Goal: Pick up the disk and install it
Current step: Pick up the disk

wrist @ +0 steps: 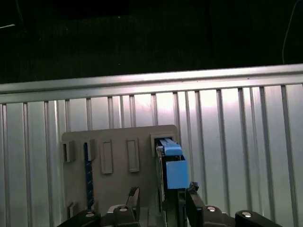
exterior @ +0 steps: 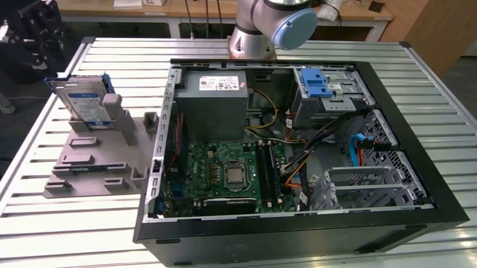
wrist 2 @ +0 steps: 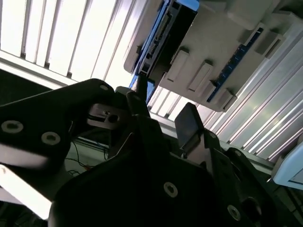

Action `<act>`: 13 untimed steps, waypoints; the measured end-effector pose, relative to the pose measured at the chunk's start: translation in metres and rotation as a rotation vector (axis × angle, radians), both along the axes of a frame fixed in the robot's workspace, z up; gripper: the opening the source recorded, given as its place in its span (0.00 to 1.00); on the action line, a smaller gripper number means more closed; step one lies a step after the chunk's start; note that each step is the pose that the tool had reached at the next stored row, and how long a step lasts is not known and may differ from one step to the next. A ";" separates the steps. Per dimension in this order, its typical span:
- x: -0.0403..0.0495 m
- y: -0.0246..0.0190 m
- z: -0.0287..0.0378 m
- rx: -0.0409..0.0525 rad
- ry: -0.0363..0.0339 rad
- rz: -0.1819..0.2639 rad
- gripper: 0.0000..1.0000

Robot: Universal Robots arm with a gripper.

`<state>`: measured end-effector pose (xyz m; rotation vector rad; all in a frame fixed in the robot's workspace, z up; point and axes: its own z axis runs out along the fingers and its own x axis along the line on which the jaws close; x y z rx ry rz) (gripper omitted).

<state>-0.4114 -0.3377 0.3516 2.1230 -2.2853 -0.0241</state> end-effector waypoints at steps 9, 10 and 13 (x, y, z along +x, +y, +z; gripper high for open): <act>-0.0031 0.0032 -0.0149 -0.0003 -0.0071 0.051 0.65; -0.0038 0.0040 -0.0153 -0.0003 -0.0092 0.051 0.65; -0.0060 0.0069 -0.0158 0.0000 -0.0124 0.051 0.65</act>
